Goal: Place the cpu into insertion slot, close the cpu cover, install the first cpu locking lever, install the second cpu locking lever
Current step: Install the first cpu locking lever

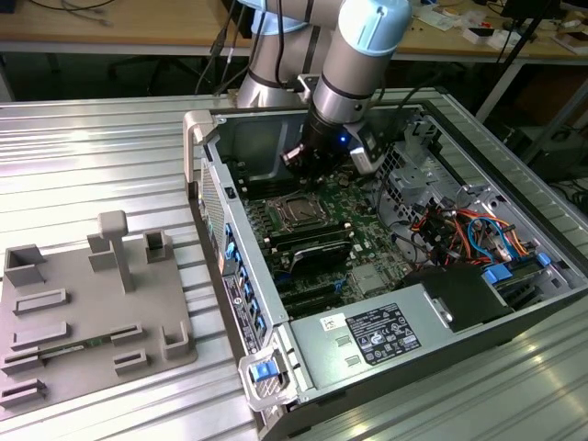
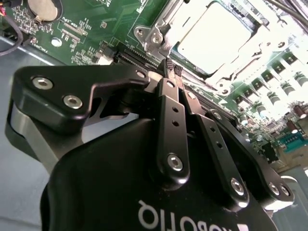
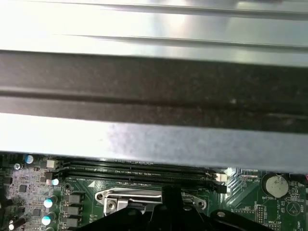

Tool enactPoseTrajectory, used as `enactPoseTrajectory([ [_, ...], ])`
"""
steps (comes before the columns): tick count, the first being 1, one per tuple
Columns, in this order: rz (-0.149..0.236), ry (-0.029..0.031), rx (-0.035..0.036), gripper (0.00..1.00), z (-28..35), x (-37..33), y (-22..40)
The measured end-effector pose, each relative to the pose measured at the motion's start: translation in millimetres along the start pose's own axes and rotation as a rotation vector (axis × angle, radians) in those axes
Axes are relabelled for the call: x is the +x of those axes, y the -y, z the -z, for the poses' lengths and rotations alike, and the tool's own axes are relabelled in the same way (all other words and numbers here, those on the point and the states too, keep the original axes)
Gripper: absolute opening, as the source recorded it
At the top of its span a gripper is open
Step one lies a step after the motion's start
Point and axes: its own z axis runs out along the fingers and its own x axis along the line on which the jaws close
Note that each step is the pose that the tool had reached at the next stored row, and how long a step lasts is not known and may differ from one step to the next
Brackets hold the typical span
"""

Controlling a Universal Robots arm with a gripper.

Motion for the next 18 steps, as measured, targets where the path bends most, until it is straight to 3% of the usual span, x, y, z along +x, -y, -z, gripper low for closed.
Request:
enactPoseTrajectory([
  [6, 0.000, 0.0000, 0.0000, 0.11, 6.5, 1.8, -0.7],
  [13, 0.000, 0.0000, 0.0000, 0.11, 17.9, 11.7, -2.4],
  [18, 0.000, 0.0001, -0.0002, 0.11, 21.6, 16.6, -3.1],
])
